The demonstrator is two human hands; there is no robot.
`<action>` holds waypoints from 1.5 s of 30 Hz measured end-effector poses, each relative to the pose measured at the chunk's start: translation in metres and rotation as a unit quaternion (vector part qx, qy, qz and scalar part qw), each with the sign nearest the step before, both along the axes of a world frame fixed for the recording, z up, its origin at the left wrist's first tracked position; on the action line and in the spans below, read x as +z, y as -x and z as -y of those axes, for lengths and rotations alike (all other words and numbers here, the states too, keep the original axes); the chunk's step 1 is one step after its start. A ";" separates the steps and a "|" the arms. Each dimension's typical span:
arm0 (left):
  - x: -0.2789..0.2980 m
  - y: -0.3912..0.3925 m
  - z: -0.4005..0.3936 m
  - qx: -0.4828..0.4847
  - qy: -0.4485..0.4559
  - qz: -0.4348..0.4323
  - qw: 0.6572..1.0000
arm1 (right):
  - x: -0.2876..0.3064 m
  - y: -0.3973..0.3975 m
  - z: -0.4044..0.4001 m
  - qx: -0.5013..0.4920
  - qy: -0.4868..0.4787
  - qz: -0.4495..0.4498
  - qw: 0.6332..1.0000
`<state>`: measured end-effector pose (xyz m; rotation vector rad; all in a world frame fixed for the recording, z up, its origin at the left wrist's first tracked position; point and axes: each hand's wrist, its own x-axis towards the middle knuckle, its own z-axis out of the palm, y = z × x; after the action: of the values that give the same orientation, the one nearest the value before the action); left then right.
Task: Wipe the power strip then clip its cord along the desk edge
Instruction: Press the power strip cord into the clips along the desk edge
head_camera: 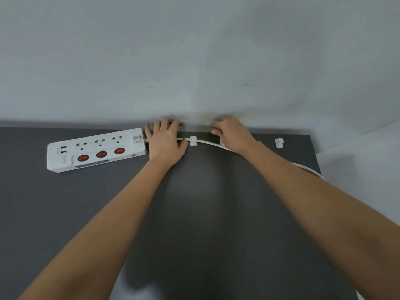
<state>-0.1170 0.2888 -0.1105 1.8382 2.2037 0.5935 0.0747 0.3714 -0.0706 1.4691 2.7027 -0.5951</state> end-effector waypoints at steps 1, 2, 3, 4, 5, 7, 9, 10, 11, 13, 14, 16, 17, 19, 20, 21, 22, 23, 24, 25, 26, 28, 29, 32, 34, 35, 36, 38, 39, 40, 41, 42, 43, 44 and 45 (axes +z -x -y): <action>0.001 -0.007 -0.002 -0.038 -0.009 0.022 0.999 | -0.001 -0.013 0.000 -0.026 -0.007 -0.009 1.000; 0.002 -0.016 -0.005 -0.087 -0.010 0.041 0.995 | -0.003 -0.022 0.002 -0.037 -0.002 -0.014 0.999; 0.002 -0.026 -0.008 -0.134 0.001 0.056 0.989 | -0.005 -0.029 0.004 -0.040 0.008 -0.020 0.999; 0.002 -0.036 -0.011 -0.170 0.017 0.067 0.983 | -0.007 -0.034 0.006 -0.038 0.015 -0.028 0.999; 0.001 -0.045 -0.015 -0.186 0.035 0.080 0.979 | -0.009 -0.036 0.007 -0.036 0.019 -0.034 0.999; -0.001 -0.059 -0.021 -0.171 0.050 0.119 0.977 | -0.012 -0.038 0.005 -0.022 0.022 -0.034 0.999; -0.006 -0.065 -0.025 -0.137 0.040 0.168 0.975 | -0.016 -0.039 0.002 -0.005 0.016 -0.034 0.999; -0.008 -0.066 -0.026 -0.128 0.034 0.178 0.975 | -0.017 -0.039 0.000 0.001 0.010 -0.037 0.999; -0.010 -0.067 -0.026 -0.125 0.033 0.176 0.976 | -0.018 -0.040 -0.001 0.002 0.005 -0.040 0.999; -0.012 -0.070 -0.025 -0.132 0.027 0.146 0.980 | -0.019 -0.041 -0.002 0.004 -0.006 -0.047 0.999; -0.013 -0.070 -0.024 -0.137 0.017 0.132 0.982 | -0.019 -0.041 -0.003 0.007 -0.009 -0.048 0.999; -0.013 -0.071 -0.022 -0.135 0.000 0.127 0.983 | -0.018 -0.041 -0.004 0.013 -0.008 -0.045 0.999; -0.013 -0.071 -0.022 -0.131 -0.002 0.130 0.983 | -0.017 -0.041 -0.005 0.013 -0.004 -0.045 0.999; -0.015 -0.073 -0.025 -0.125 -0.001 0.117 0.985 | -0.016 -0.042 -0.007 0.008 0.010 -0.043 0.999; -0.015 -0.074 -0.027 -0.116 0.002 0.105 0.988 | -0.015 -0.042 -0.008 0.007 0.013 -0.040 0.999; -0.016 -0.077 -0.029 -0.100 0.005 0.095 0.990 | -0.015 -0.042 -0.008 0.007 0.014 -0.034 0.999; -0.016 -0.080 -0.031 -0.084 0.007 0.087 0.993 | -0.014 -0.041 -0.009 0.008 0.015 -0.029 0.999; -0.015 -0.083 -0.032 -0.070 0.009 0.083 0.994 | -0.013 -0.041 -0.009 0.010 0.022 -0.024 0.999; -0.015 -0.086 -0.032 -0.059 0.007 0.082 0.995 | -0.010 -0.042 -0.010 0.014 0.031 -0.020 0.999; -0.015 -0.088 -0.031 -0.053 0.003 0.079 0.995 | -0.007 -0.044 -0.010 0.018 0.041 -0.017 0.999; -0.014 -0.088 -0.029 -0.051 -0.007 0.068 0.996 | -0.004 -0.047 -0.011 0.017 0.045 -0.019 0.999; -0.013 -0.089 -0.026 -0.052 -0.039 0.036 0.997 | -0.001 -0.063 -0.014 -0.018 0.027 -0.042 0.999; -0.010 -0.091 -0.026 -0.059 -0.057 0.030 0.996 | -0.001 -0.074 -0.016 -0.051 0.009 -0.055 0.997; -0.003 -0.110 -0.034 -0.146 -0.060 0.057 0.986 | -0.006 -0.105 -0.012 -0.098 0.011 -0.053 0.994; -0.002 -0.124 -0.041 -0.192 -0.013 0.081 0.978 | -0.009 -0.111 -0.008 -0.091 0.036 -0.057 0.994; -0.002 -0.130 -0.044 -0.194 0.010 0.097 0.976 | -0.007 -0.112 -0.008 -0.083 0.041 -0.060 0.994; -0.003 -0.136 -0.046 -0.187 0.025 0.113 0.975 | -0.005 -0.113 -0.009 -0.075 0.044 -0.061 0.994; -0.007 -0.142 -0.048 -0.165 0.031 0.135 0.976 | -0.002 -0.116 -0.013 -0.058 0.049 -0.057 0.996; -0.008 -0.143 -0.049 -0.157 0.031 0.140 0.977 | -0.003 -0.117 -0.014 -0.048 0.046 -0.052 0.996; -0.009 -0.143 -0.049 -0.150 0.030 0.147 0.977 | -0.004 -0.117 -0.014 -0.044 0.039 -0.046 0.997; -0.010 -0.144 -0.049 -0.144 0.029 0.157 0.977 | -0.007 -0.117 -0.014 -0.042 0.030 -0.040 0.998; -0.010 -0.144 -0.050 -0.137 0.027 0.166 0.976 | -0.009 -0.116 -0.014 -0.044 0.023 -0.034 0.998; -0.010 -0.145 -0.050 -0.129 0.027 0.171 0.976 | -0.012 -0.114 -0.014 -0.046 0.019 -0.031 0.998; -0.010 -0.147 -0.051 -0.120 0.027 0.174 0.977 | -0.013 -0.113 -0.015 -0.047 0.018 -0.026 0.998; -0.011 -0.149 -0.052 -0.110 0.027 0.173 0.978 | -0.013 -0.112 -0.016 -0.045 0.015 -0.022 0.999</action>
<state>0.0317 0.3406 -0.1212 1.7626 1.7502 0.7357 0.1867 0.3872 -0.0833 1.5971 2.6578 -0.6774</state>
